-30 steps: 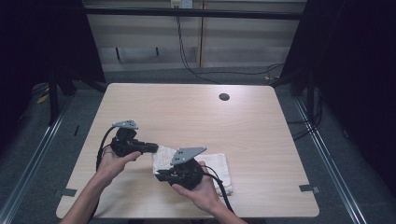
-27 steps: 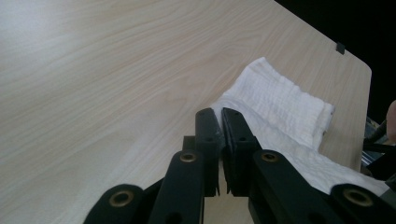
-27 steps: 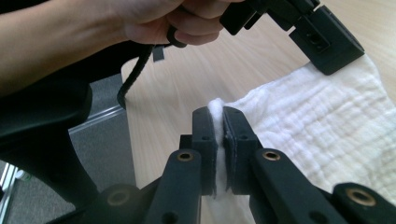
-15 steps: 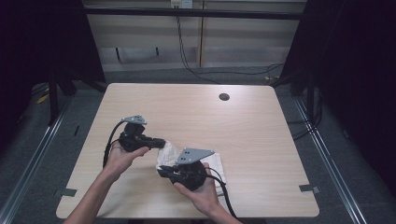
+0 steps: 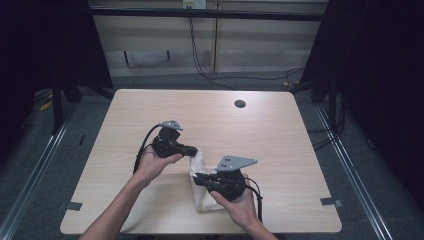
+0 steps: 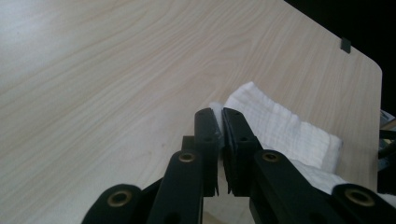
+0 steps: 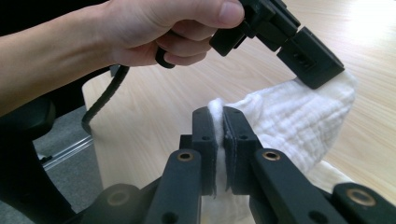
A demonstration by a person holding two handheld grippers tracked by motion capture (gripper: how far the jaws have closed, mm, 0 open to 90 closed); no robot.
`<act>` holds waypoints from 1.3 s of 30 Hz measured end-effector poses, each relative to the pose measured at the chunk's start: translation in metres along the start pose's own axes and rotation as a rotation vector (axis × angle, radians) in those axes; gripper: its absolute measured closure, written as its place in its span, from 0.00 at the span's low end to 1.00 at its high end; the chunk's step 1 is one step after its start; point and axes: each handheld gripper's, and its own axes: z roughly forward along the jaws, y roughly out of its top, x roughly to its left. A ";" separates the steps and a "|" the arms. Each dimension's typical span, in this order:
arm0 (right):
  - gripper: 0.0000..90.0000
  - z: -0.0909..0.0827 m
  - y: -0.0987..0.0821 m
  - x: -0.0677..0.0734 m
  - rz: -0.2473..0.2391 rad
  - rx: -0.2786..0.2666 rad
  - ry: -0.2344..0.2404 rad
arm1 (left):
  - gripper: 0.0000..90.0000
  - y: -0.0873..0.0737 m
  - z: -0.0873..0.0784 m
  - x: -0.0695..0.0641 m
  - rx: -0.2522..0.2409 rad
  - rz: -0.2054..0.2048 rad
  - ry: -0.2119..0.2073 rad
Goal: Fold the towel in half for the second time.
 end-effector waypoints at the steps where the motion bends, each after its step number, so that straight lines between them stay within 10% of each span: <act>1: 0.94 -0.002 -0.001 -0.001 0.002 0.002 -0.003 | 0.95 0.002 0.002 -0.001 -0.002 0.001 -0.002; 39: 0.92 -0.034 -0.056 -0.031 0.027 0.107 -0.120 | 0.93 0.008 0.087 -0.018 0.122 -0.012 -0.048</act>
